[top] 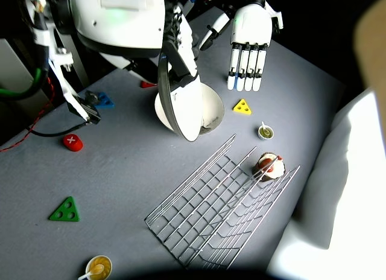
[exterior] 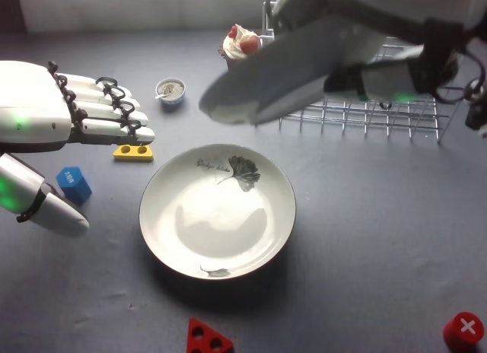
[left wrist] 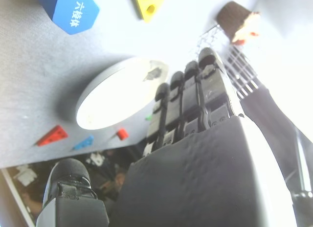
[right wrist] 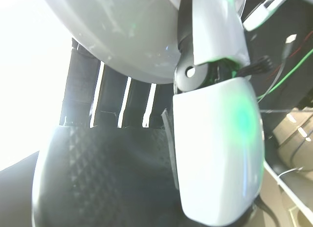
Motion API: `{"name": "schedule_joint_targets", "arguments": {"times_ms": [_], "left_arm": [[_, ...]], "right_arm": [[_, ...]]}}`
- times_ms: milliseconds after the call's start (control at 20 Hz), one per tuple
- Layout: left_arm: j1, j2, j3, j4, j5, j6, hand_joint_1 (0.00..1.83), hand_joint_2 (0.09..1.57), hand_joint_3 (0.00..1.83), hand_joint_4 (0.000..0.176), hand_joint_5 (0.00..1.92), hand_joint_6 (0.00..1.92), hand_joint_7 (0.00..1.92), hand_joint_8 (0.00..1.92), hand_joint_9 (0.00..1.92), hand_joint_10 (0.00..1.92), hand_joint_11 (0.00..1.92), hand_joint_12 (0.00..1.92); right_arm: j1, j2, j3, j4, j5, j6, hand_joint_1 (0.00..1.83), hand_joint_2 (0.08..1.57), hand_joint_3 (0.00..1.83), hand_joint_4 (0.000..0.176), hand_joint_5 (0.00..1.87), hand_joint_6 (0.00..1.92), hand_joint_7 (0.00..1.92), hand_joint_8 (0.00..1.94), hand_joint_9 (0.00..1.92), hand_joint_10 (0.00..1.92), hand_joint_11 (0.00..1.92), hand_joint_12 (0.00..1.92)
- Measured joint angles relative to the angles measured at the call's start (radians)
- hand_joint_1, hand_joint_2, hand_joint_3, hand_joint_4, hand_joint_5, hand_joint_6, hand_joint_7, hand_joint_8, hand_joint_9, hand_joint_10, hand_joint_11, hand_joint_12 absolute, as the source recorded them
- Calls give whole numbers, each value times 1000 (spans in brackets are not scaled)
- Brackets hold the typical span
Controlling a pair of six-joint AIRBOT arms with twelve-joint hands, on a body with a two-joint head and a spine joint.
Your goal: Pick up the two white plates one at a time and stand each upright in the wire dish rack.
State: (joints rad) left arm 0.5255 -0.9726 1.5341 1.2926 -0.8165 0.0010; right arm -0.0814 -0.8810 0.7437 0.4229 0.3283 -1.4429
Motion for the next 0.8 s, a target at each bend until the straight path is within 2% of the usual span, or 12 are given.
{"name": "schedule_joint_targets", "arguments": {"times_ms": [200, 300, 400, 550, 600, 650, 800], "left_arm": [[0, 0, 0, 5, 0, 0, 0, 958, 3, 0, 77, 5, 66, 5, 57, 10, 95, 21], [0, 0, 0, 5, 0, 0, 0, 961, 3, 0, 65, 0, 57, 1, 46, 4, 81, 14], [-1, 0, 0, 5, 0, 0, 0, 961, 2, 0, 73, 3, 64, 3, 54, 6, 87, 16], [-4, 0, -3, 5, 0, 0, 0, 959, 1, 0, 84, 6, 72, 5, 62, 7, 93, 17], [-8, 0, -3, 5, 0, 0, 0, 955, 0, 0, 74, 2, 62, 0, 56, 4, 90, 16], [-8, 0, -3, 4, 0, 0, 0, 955, 0, 0, 73, 1, 62, 1, 54, 3, 88, 15], [-7, 0, -3, 8, 0, 0, 0, 959, 1, 0, 62, 0, 50, 0, 43, 0, 78, 10]], "right_arm": [[42, -5, 45, 98, -29, -14, 1504, 1035, 0, 0, 976, 772, 1122, 584, 1267, 527, 963, 1393], [68, -5, 73, 143, -37, -14, 1501, 1047, 1, 0, 925, 909, 1072, 646, 1197, 621, 996, 1349], [90, -4, 89, 158, -33, -13, 1502, 1039, 1, 0, 951, 863, 1110, 570, 1231, 572, 993, 1355], [105, -5, 109, 197, -29, -5, 1502, 1036, 0, 0, 981, 830, 1100, 580, 1232, 569, 999, 1338], [112, -5, 119, 227, -31, -2, 1503, 1036, 0, 0, 978, 805, 1099, 611, 1237, 558, 997, 1346], [117, -6, 127, 252, -28, -3, 1501, 1045, 0, 0, 948, 880, 1087, 615, 1207, 605, 987, 1360], [129, -10, 156, 365, -3, -11, 1501, 1047, 0, 0, 933, 901, 1094, 603, 1202, 615, 981, 1371]]}}
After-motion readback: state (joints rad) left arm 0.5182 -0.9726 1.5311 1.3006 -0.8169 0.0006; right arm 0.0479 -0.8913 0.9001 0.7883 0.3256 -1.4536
